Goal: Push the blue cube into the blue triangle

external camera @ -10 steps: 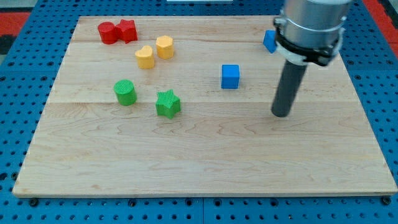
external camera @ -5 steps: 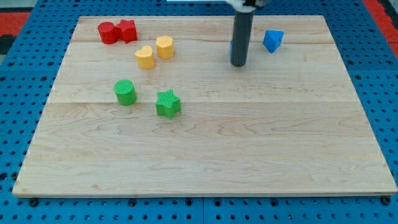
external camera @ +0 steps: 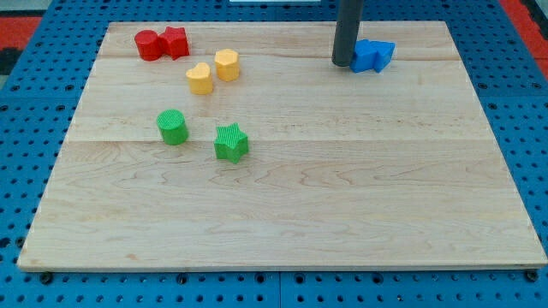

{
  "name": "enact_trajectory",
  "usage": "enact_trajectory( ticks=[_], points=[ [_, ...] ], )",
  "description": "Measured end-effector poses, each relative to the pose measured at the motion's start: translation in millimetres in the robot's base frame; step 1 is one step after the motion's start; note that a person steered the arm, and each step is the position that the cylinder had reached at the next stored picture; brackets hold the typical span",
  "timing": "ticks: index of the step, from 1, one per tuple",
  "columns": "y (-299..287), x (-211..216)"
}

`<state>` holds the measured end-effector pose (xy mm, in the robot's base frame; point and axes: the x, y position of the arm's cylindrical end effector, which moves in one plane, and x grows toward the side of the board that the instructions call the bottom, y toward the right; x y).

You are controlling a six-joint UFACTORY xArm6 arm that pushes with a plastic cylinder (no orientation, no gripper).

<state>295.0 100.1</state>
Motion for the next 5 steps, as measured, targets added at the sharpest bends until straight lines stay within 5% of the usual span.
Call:
enact_trajectory(
  ticks=[5],
  points=[
    [-1, 105]
  ],
)
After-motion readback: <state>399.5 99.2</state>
